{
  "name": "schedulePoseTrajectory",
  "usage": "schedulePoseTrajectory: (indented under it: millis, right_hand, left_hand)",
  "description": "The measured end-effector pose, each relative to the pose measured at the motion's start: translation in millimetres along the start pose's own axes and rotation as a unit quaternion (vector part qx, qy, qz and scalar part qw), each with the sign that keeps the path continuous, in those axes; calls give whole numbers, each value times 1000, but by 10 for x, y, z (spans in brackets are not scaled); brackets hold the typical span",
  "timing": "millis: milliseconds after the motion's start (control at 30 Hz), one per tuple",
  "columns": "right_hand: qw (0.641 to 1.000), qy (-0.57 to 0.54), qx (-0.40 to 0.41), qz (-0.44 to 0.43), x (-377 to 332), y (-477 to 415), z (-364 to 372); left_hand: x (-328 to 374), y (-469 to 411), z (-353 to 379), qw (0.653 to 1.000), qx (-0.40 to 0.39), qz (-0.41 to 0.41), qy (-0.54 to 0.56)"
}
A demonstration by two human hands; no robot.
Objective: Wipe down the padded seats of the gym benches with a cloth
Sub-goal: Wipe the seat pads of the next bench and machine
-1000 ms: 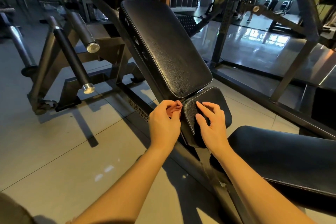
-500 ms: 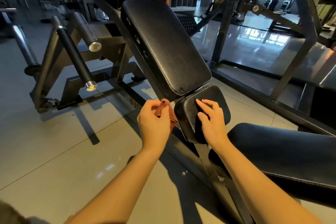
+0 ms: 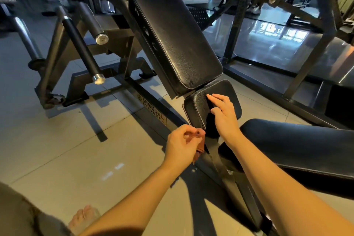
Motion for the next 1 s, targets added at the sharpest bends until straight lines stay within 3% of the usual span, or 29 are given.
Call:
schedulePoseTrajectory:
  millis: [100,167,300,467,600,733,833,1000]
  right_hand:
    - [1000,-5,-17,9,-16,38,-15]
    - [1000,-5,-29,9,-20,63,-25]
    - [999,1,-50,8,-5,93,-24]
    - [999,-8,-44,22,-57,85,-34]
    - [999,1,-44,21,-149,100,-67]
    - [999,38,6,16,-250,82,-111]
    - [998,21,60,18,-465,21,-140]
    - [994,59,49,-77,-954,-233,-38]
  left_hand:
    - [41,-142,-197,987,158,-35,19]
    - [144,-192,-140,975,212,-35,57]
    - [210,4,207,983,158,-8,92]
    - [-85,170,252,995,23,-95,33]
    - [57,-4,16,991,3,-129,31]
    - [375,-191,-406,993,-32,-104,-33]
    - [644,-407,-726,991,-15,-70,-111]
    - [987,-799,-993,988,-12,-60,-139]
Point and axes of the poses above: each hand's wrist, its own y-axis away from the middle knuckle, its own z-axis out of the palm, x = y × z, the point moved 4 cm from there along -y, towards the middle knuckle, and after that the axes turned 3 degrees about x, right-handed, at the moved point
